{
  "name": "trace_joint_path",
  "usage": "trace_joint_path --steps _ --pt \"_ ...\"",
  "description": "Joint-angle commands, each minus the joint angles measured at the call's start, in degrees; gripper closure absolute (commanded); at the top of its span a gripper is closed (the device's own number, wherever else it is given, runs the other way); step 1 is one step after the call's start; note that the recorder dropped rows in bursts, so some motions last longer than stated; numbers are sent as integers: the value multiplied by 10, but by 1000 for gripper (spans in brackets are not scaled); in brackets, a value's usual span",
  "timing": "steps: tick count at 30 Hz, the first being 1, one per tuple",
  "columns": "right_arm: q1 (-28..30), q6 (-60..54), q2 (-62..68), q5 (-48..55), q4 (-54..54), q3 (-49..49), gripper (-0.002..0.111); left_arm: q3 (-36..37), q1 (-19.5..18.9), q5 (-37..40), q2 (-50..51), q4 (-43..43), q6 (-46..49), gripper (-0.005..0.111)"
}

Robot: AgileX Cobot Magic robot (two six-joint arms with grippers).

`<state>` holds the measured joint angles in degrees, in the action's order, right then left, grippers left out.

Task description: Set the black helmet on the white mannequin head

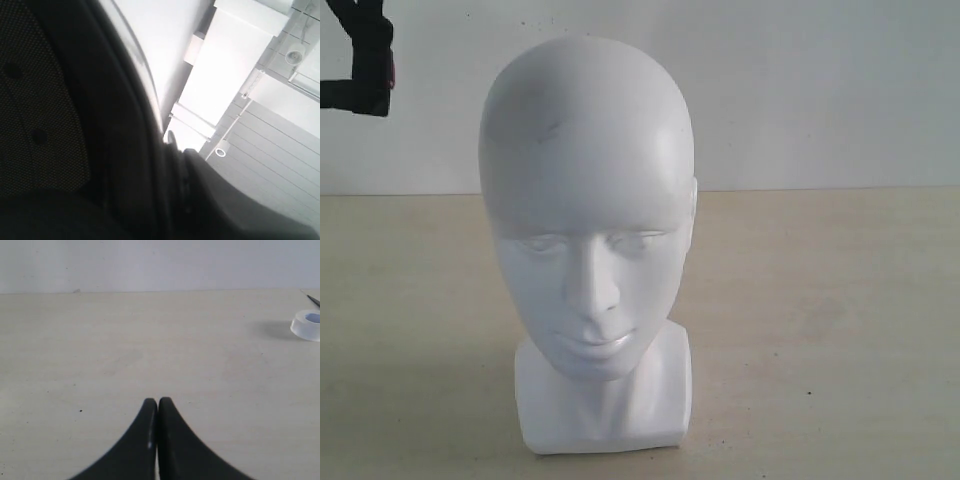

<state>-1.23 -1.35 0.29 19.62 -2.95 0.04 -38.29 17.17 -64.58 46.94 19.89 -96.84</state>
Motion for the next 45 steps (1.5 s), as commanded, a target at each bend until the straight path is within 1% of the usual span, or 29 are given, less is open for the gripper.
trace_joint_path --steps 1,2,4,5,7,11,13,14,18,21,23,33,36,39,42,45 --pt "1 0 -3 -7 1 0 109 -3 0 -54 -6 -10 -44 102" --pt "1 0 -3 -7 1 0 109 -3 0 -54 -6 6 -56 102" --pt "1 0 -3 -7 1 0 109 -3 0 -54 -6 21 -34 102" --pt "1 0 -3 -7 1 0 109 -3 0 -54 -6 24 -18 102" --pt "1 0 -3 -7 1 0 109 -3 0 -54 -6 24 -26 102" --pt "1 0 -3 -7 1 0 109 -3 0 -54 -6 34 -82 102" --pt "1 0 -3 -7 1 0 109 -3 0 -54 -4 39 -157 102" --pt "1 0 -3 -7 1 0 109 -3 0 -54 -1 47 -173 102" --pt "1 0 -3 -7 1 0 109 -17 0 -54 20 70 -188 102" --pt "1 0 -3 -7 1 0 109 -58 0 -54 34 95 -188 102" --pt "1 0 -3 -7 1 0 109 -71 0 -54 41 95 -188 102" --pt "1 0 -3 -7 1 0 109 -88 0 -54 69 95 -188 102" --pt "1 0 -3 -7 1 0 109 -103 0 -54 72 95 -188 102" --pt "1 0 -3 -9 1 0 109 -126 0 -54 78 115 -187 102" --pt "1 0 -3 -33 1 0 109 -138 0 -54 87 142 -176 102" --pt "1 0 -3 -71 1 0 109 -138 0 -54 98 150 -176 102"
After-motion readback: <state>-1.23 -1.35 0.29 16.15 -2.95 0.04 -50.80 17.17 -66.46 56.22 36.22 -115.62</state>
